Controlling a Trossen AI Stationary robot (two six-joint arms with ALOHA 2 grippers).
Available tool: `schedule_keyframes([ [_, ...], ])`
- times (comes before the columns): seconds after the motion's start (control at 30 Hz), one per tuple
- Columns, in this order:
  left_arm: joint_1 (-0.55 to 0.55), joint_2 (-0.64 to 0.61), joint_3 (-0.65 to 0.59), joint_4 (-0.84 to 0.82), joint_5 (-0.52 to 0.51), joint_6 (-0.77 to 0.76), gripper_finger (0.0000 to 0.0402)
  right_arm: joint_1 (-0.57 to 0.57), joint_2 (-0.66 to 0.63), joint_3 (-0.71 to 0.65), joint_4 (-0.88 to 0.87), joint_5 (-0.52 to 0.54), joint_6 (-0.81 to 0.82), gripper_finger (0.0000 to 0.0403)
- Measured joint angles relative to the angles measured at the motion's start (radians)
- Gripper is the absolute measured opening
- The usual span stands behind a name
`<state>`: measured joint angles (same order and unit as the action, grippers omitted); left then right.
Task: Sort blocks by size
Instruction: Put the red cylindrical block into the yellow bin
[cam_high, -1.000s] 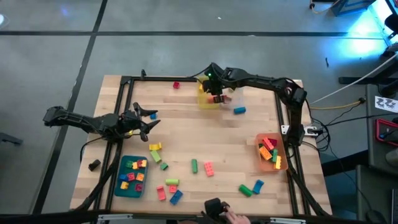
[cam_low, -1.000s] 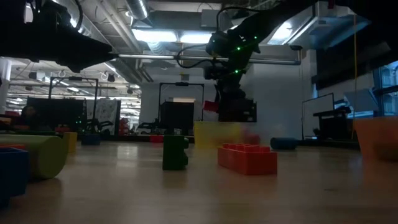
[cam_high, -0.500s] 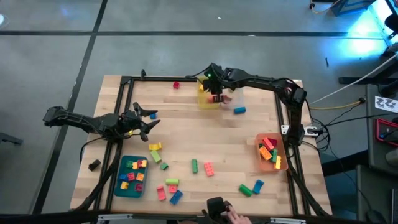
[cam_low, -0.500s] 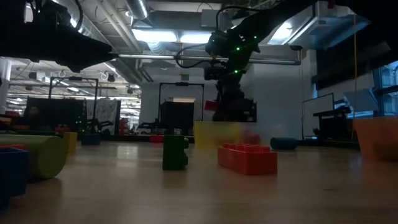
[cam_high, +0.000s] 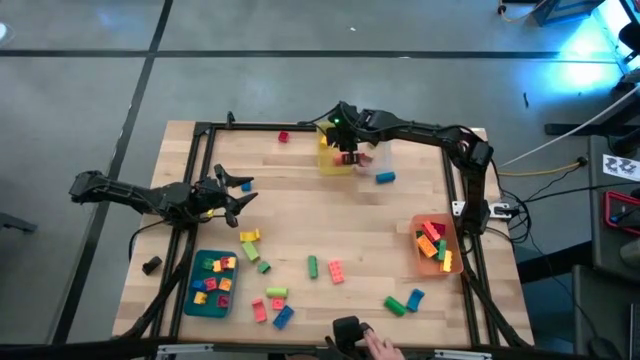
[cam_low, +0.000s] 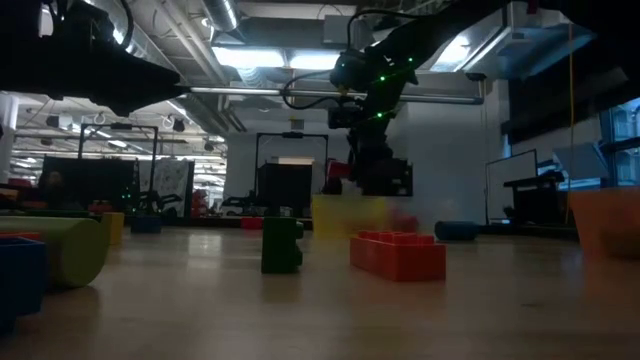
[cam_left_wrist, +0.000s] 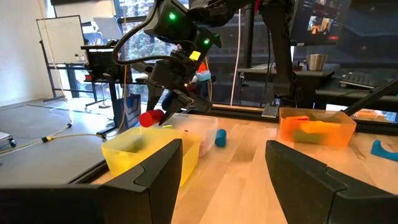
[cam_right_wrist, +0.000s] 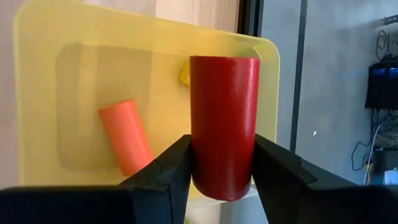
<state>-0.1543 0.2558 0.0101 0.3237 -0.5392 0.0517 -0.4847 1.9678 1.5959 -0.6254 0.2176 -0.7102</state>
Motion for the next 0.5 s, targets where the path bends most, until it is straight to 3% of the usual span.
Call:
schedule_keyframes([
  [0.5, 0.0, 0.0, 0.0, 0.0, 0.0, 0.0, 0.0214, 0.0, 0.0, 0.0, 0.004, 0.086, 0.11, 0.016],
])
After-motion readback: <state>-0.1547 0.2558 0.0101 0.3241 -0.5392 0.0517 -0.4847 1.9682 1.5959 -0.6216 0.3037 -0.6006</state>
